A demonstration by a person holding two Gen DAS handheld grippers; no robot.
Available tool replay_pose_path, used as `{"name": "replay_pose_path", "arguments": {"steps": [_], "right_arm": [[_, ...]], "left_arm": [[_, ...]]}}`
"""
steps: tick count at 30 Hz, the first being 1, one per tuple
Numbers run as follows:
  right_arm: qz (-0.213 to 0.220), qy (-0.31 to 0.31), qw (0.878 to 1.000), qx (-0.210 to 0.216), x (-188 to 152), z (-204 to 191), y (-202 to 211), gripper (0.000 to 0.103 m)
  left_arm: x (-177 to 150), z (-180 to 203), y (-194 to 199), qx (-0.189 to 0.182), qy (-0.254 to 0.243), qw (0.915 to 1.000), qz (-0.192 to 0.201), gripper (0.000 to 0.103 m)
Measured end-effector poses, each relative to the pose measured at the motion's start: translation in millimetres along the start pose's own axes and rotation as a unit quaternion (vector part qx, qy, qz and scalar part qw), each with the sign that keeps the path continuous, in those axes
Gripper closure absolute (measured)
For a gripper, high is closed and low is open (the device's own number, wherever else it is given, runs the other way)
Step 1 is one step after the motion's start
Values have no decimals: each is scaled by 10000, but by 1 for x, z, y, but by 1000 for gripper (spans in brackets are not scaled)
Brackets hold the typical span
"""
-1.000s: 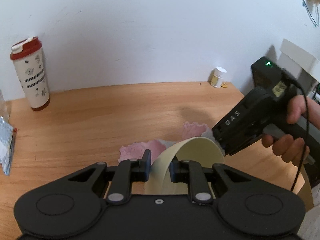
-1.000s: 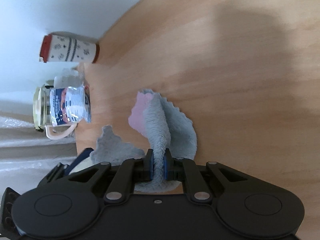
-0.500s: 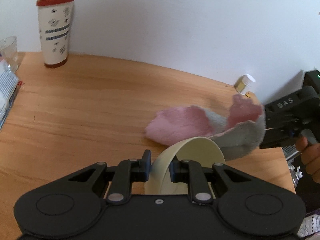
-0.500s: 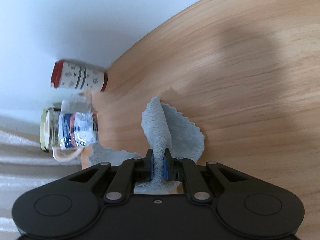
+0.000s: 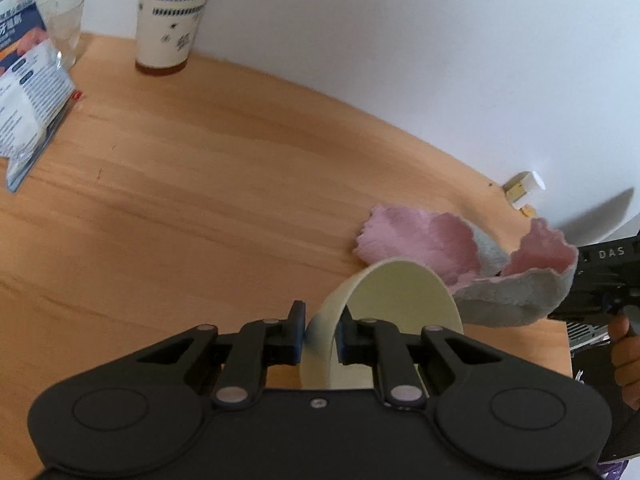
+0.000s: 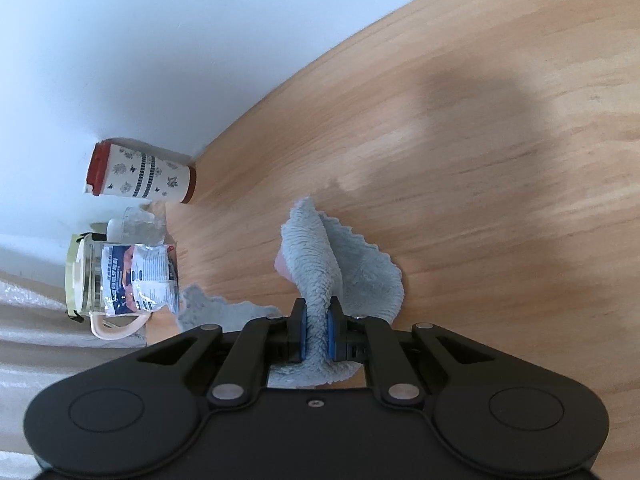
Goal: Clean bowl
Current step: 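Tilt the bowl with the left gripper while the right gripper wipes the outer wall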
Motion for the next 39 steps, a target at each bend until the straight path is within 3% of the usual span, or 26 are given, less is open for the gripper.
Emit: {"name": "replay_pose_path", "arguments": {"steps": [6,12,19,22,24,26,28,32,34,39], "right_arm": [[-63,95,9999,-23,-1,-3,-2,91],[-75,292,9994,-161,-4,-10,-4,91],[-112,424,9988,-217,-7,-13,-5,91],[-129,467,9985,-245,-9,-16,-7,91],[-136,503,9983,-260,-10,-17,-7,91],[-125,540,9981,-285,-12,-19,-7,91],[-115,563,9979,-301,-13,-20,-8,91],[-77,594,9977,-329,-17,-22,-8,91],[-87,611,9977,-297,-21,-24,-7,91],[-74,637,9975,-307,-28,-27,-5,91]], "left_arm": [[0,-3,3,45,-36,9998,-174,90],[-8,-17,1,88,341,9978,-561,92],[-18,-28,8,-28,478,9965,-679,92],[-17,-27,10,-42,332,9962,-799,90],[-13,-25,12,-60,165,9954,-944,80],[-6,-22,16,15,-256,9941,-1050,69],[1,-19,19,183,-674,9912,-1124,69],[19,-8,19,292,-1609,9778,-1308,66],[29,2,14,169,-2251,9627,-1492,65],[42,27,-2,-91,-3160,9323,-1758,62]]}}
Point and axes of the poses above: each gripper's, at about its wrist camera, not at the fingertips, and y roughly against the way its jaws point, z to its right, x to its top, the point moved 3 cm from there along -y, roughly the way its jaws point, and after that the axes turned 1 degree about z, right-handed, at the moved point
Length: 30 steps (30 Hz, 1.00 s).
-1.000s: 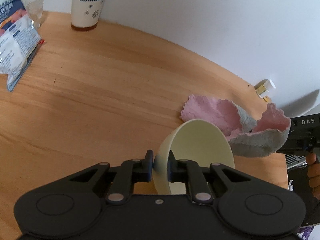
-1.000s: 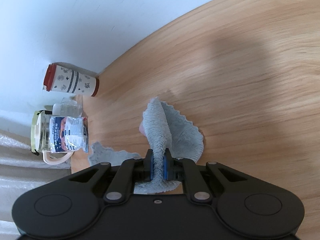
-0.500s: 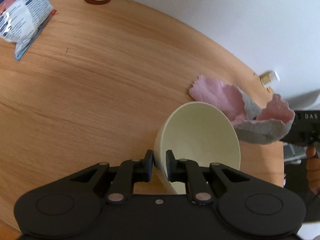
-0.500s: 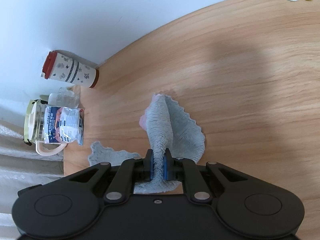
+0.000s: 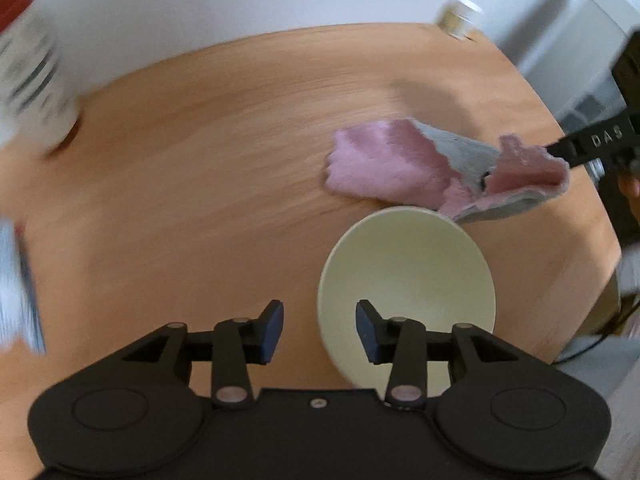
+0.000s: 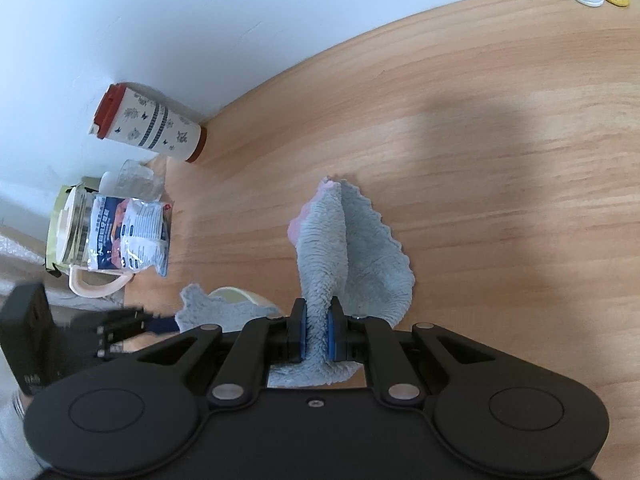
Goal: Clean bowl
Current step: 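Tilt the bowl with the left gripper while the right gripper wipes the outer wall, then hold the bowl with the left gripper while the right gripper wipes inside again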
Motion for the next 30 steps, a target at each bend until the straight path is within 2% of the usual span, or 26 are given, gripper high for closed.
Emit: {"name": "replay_pose_path", "arguments": {"steps": [3,10,14,16,18,22,28,30], "right_arm": [[60,-49,10000,-11,-4,-1,4,91],[209,-352,9991,-83,-20,10,11,91],[279,-594,9978,-54,-29,19,14,91],[304,-647,9974,-68,-32,22,15,91],[315,-704,9970,-81,-33,24,14,91],[328,-722,9968,-87,-32,26,15,91],[352,-692,9970,-34,-24,24,17,91],[352,-677,9971,5,-20,25,16,91]], "left_arm": [[19,2,-5,39,-264,9996,38,62],[38,2,-12,-171,-824,9964,-18,63],[43,0,-21,-253,-1132,9930,-215,67],[45,-3,-25,-294,-1191,9920,-304,73],[45,-7,-29,-318,-1230,9912,-362,77],[44,-11,-35,-338,-1276,9905,-381,78],[38,-14,-32,-242,-1021,9944,-144,87],[34,-17,-26,-167,-856,9961,151,94]]}}
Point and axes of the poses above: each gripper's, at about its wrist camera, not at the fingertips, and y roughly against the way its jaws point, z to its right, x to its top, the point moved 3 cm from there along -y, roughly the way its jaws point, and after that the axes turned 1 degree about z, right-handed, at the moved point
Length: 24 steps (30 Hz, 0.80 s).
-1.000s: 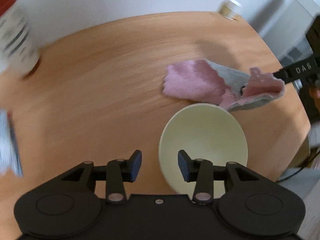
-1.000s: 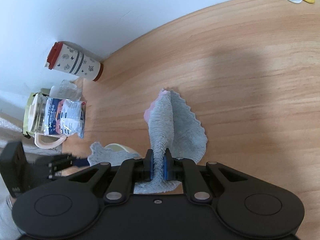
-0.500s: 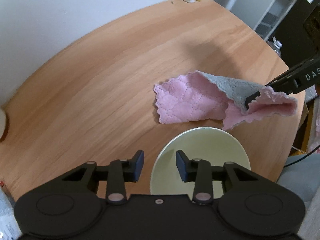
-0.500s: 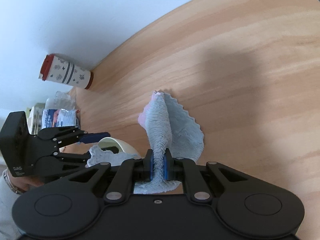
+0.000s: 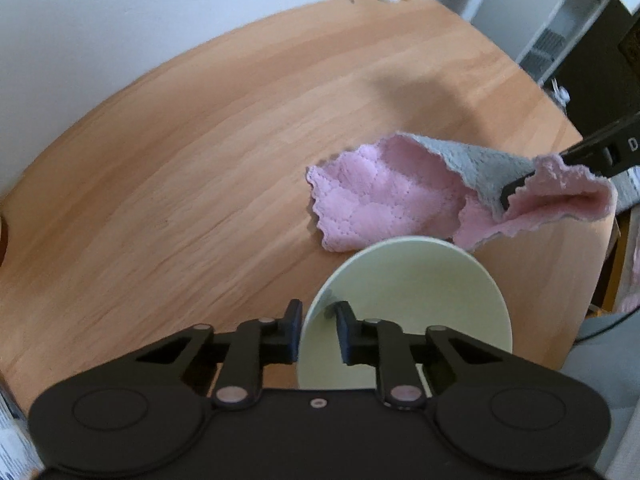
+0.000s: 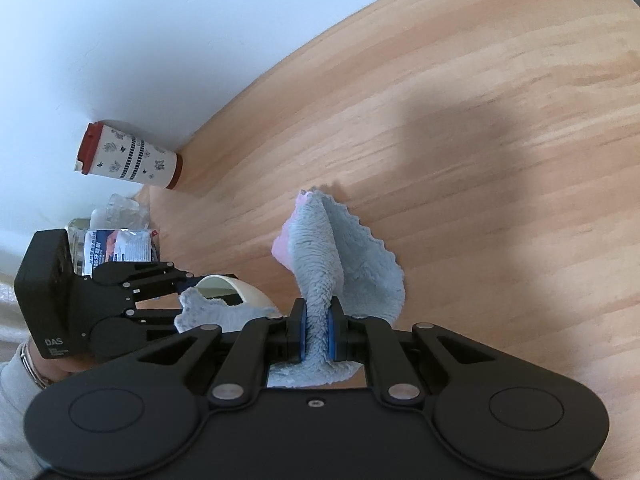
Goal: Clean bowl
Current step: 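Hold the bowl with the left gripper while the right gripper wipes inside again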
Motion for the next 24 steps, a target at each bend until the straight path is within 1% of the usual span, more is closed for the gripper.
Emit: {"name": "replay_pose_path", "arguments": {"steps": [2,4,6,8,12,15,18,22,24], "right_arm": [[-3,13,10000,39,4,0,-1,91],[1,20,10000,96,8,-1,-3,91],[4,65,9999,122,13,-4,-7,91],[9,131,9999,103,17,-8,-10,91],[84,244,9995,170,28,-21,-15,90],[113,346,9992,175,36,-30,-18,90],[40,555,9983,194,41,-46,-26,90],[-90,872,9960,145,37,-64,-45,90],[-197,999,9947,141,33,-72,-55,91]], "left_arm": [[-8,1,13,304,108,9981,530,97],[-18,5,21,661,164,9940,852,96],[-24,7,27,774,324,9911,1037,97],[-31,10,35,880,377,9883,1185,97],[-41,24,39,1139,198,9841,1347,97],[-48,32,43,1233,209,9820,1415,96],[-53,44,45,1373,9,9785,1537,95],[-56,51,49,1457,12,9756,1641,95],[-53,53,48,1456,68,9749,1681,95]]}}
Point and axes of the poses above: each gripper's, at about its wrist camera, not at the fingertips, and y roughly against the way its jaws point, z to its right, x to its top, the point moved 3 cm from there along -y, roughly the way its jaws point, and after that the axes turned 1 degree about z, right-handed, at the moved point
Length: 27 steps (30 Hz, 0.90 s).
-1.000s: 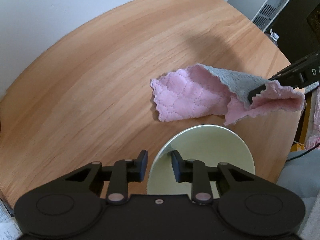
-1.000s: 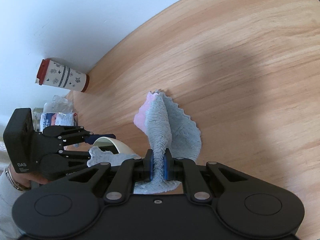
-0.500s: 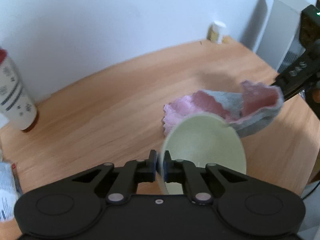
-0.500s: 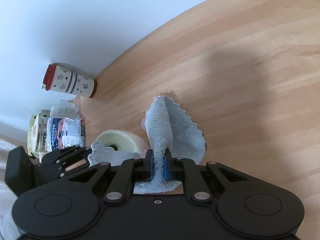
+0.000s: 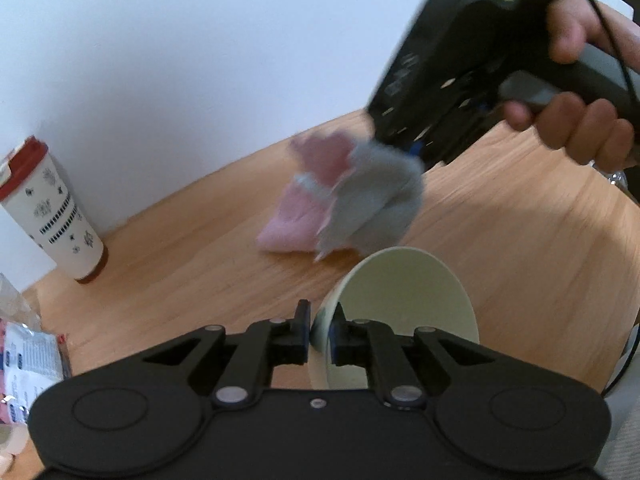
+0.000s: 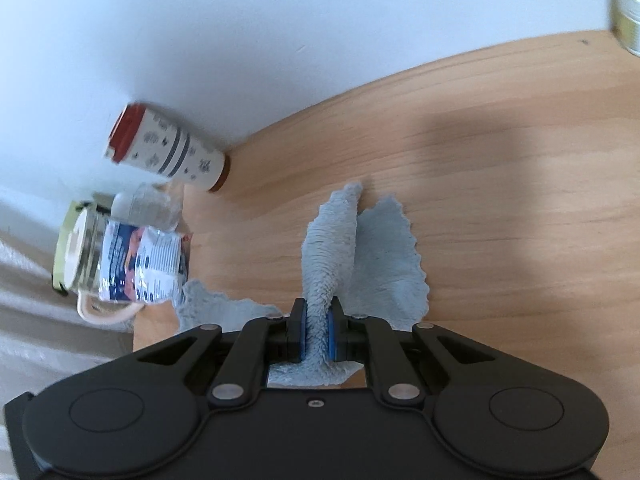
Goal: Clean bowl
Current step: 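Hold the bowl with the left gripper while the right gripper wipes inside again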
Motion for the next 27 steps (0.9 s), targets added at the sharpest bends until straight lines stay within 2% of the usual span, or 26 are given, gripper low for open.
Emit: {"name": "replay_pose_path", "arguments": {"steps": [3,9,13,17,22,27], "right_arm": [[-266,284,9992,26,-5,-15,-18,91],[-722,885,9934,39,-13,-28,-33,90],[-881,886,9922,-38,-14,-15,-34,90],[-998,662,9927,-138,-19,10,-33,90],[-1098,328,9933,-119,-32,33,-31,90],[-821,393,9958,97,-24,16,-26,90]], "left_arm": [[5,1,-2,16,204,9998,61,95],[8,8,4,109,69,9997,230,93],[6,3,3,-70,323,9992,204,93],[5,4,2,24,232,9995,213,93],[4,-5,-1,-33,450,9989,152,92],[10,-4,-2,-155,376,9990,179,92]]}}
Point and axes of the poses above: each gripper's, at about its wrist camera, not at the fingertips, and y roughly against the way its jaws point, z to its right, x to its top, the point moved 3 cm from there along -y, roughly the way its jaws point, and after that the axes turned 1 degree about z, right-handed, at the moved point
